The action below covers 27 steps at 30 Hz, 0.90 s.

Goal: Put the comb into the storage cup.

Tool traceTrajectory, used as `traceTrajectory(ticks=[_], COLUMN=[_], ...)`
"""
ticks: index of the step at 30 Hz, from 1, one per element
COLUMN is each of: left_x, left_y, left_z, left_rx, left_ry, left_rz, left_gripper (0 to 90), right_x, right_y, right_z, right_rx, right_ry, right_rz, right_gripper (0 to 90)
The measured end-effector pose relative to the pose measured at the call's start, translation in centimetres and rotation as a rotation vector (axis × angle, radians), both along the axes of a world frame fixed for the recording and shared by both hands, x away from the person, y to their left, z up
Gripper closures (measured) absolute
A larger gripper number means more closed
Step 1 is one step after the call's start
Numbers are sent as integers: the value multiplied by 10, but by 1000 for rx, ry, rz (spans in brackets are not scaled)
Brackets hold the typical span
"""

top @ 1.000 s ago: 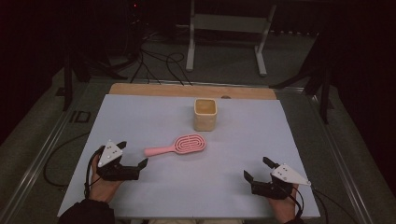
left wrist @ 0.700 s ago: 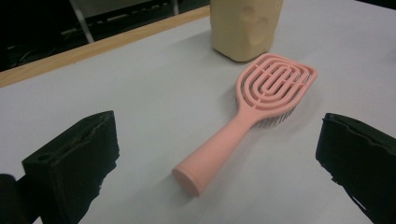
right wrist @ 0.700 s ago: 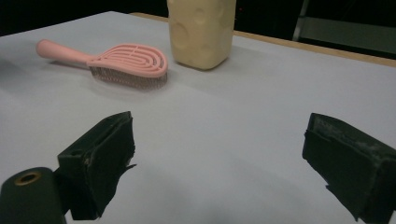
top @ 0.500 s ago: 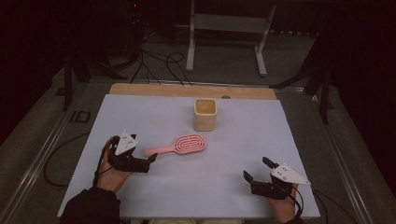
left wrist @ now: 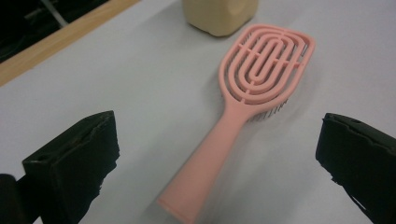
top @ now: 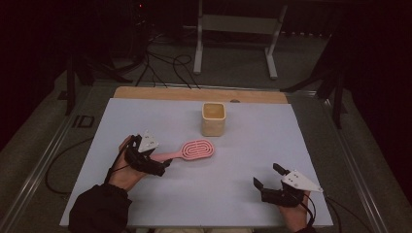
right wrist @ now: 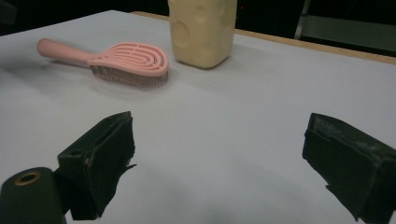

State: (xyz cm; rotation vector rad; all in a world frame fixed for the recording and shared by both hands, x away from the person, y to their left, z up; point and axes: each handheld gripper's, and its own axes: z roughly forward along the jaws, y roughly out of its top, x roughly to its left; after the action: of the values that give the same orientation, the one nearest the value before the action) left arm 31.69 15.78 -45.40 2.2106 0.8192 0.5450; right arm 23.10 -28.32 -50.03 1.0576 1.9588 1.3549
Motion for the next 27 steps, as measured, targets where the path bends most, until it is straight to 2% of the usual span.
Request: traceTrajectory(ticks=[7,9,13,20,27], left_x=[11,15,20,28,37], left_y=[-15,-20,-26,-33,-41], left_z=[-5,-8,-11,-14,-19], left_rx=[75,116,148,179,214], left_ry=[42,66,89,104,137], left_rz=[-46,-71,-91,-90,-97], left_gripper=[1,1,1,1,1], right_x=[0,0,0,1,1], right_y=[0,0,0,0,0], right_z=[0,0,0,0,0], right_rx=[0,0,-2,-3,-4], right_ry=[1,2,3,4,4], right_rz=[0,1,2,3,3], right_gripper=[89,89,89,89,89])
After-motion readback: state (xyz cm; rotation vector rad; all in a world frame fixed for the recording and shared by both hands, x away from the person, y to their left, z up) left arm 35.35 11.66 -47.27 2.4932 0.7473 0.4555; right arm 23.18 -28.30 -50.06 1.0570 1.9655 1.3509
